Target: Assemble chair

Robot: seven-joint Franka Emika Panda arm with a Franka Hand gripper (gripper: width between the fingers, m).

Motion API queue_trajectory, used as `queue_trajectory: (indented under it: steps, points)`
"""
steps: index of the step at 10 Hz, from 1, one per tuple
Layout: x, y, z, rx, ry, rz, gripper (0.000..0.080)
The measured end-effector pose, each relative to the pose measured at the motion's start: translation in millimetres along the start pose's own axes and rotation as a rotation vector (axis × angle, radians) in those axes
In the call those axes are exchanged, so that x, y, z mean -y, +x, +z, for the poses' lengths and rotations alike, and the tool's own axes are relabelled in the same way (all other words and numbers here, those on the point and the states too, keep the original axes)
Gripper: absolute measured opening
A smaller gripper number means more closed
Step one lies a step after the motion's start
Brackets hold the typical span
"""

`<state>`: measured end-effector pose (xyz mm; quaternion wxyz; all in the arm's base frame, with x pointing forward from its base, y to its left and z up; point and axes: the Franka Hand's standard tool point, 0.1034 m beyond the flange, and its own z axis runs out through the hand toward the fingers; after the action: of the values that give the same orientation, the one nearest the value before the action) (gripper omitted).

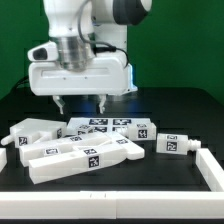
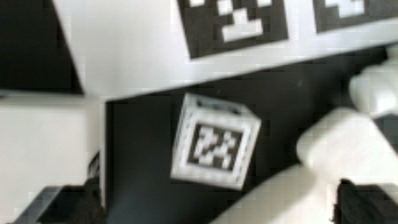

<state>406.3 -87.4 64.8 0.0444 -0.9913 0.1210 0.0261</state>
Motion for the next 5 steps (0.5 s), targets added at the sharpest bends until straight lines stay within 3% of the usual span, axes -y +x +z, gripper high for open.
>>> queue_trajectory:
  steps: [4, 5]
  points:
    - [0.9, -2.6, 2.8, 0.005, -0.003, -0.003, 0.0649]
    - [-6.1, -2.2, 3.3, 0.007, 0.005, -0.032, 0.0649]
